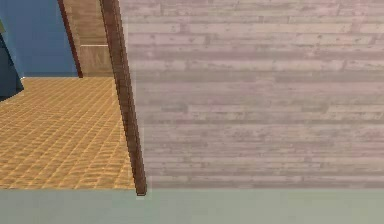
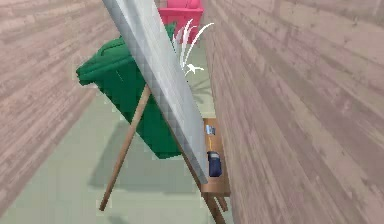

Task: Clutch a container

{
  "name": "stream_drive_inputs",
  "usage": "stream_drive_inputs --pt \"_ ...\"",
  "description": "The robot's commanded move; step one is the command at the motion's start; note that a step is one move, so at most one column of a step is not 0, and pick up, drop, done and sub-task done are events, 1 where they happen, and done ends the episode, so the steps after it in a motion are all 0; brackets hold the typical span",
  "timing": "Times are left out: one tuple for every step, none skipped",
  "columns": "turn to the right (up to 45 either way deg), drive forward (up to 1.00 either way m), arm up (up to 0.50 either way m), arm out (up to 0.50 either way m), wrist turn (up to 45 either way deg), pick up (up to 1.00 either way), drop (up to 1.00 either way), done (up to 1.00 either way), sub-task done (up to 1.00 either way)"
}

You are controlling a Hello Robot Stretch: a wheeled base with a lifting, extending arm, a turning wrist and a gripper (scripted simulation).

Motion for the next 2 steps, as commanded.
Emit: stream_drive_inputs --pt "0.0 0.0 0.5 0.0 0.0 0.0 0.0 0.0 0.0" --pt "0.0 0.0 0.24 0.0 0.0 0.0 0.0 0.0 0.0"
